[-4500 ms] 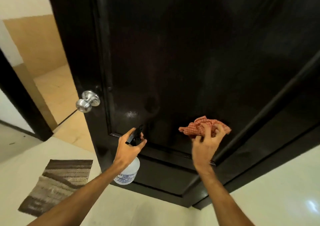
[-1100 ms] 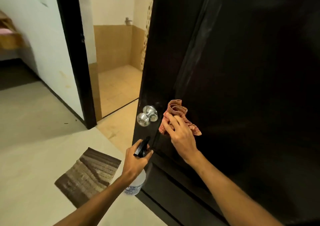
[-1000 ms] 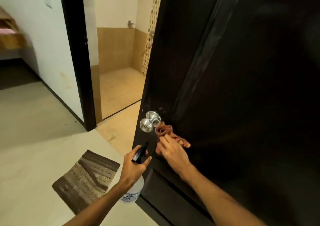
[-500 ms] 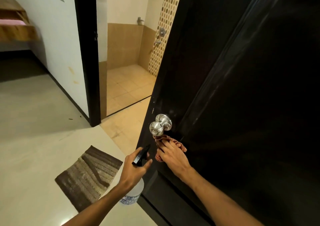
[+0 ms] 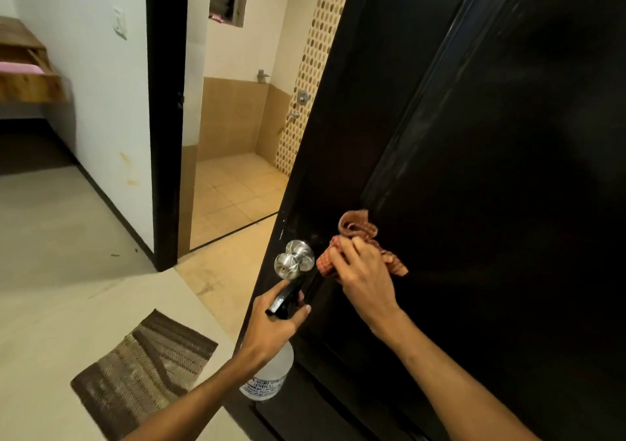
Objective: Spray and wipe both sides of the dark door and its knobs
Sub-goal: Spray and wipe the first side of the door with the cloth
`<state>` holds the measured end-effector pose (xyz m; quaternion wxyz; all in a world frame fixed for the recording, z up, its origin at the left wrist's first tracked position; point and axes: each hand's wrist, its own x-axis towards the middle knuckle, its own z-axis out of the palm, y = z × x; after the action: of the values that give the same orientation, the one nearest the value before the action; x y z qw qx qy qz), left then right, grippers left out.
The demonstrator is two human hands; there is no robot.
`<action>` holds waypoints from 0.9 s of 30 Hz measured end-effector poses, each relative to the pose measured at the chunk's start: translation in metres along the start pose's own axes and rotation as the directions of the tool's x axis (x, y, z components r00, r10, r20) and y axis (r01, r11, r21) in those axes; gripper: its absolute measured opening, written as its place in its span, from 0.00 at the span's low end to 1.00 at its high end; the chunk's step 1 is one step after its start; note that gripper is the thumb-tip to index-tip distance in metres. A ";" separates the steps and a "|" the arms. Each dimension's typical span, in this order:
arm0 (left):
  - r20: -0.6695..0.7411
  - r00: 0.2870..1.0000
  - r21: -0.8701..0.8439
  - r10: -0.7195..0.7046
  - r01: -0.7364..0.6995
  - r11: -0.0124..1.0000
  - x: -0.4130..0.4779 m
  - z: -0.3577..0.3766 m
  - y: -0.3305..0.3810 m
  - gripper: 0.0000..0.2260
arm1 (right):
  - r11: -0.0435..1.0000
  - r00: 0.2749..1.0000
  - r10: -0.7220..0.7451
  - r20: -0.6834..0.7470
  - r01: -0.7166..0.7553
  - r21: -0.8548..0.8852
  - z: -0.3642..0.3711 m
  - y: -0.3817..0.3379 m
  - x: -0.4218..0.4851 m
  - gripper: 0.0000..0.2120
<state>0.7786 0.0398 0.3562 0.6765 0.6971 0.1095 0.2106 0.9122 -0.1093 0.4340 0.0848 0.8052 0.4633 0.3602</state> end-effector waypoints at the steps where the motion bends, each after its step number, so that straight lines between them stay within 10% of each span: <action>1: 0.005 1.000 -0.011 0.007 -0.007 1.000 0.004 0.002 0.009 0.09 | 0.998 0.995 -0.062 0.073 0.061 0.009 0.002 -0.002 -0.007 0.20; 9: -0.016 0.994 -0.030 0.105 -0.106 0.994 0.031 0.005 0.051 0.18 | 0.992 0.985 0.118 -0.128 -0.121 -0.017 -0.069 0.046 0.042 0.19; 14: -0.004 0.990 -0.030 0.139 -0.139 0.990 0.028 0.008 0.068 0.12 | 0.980 0.964 -0.199 0.176 0.198 0.022 -0.052 0.031 0.008 0.21; 21: -0.049 0.980 -0.086 0.193 -0.196 0.977 0.056 -0.006 0.126 0.07 | 0.968 0.930 0.201 -0.307 -0.237 -0.085 -0.153 0.099 0.100 0.16; 27: 0.029 0.964 -0.081 0.263 -0.260 0.962 0.077 -0.004 0.182 0.06 | 0.976 0.985 -0.072 -0.155 0.038 -0.215 -0.164 0.109 0.095 0.22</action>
<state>0.8214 0.0661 0.5476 0.6709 0.6832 -0.0050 0.2882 0.9087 -0.1256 0.6522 0.1417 0.7465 0.4500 0.4692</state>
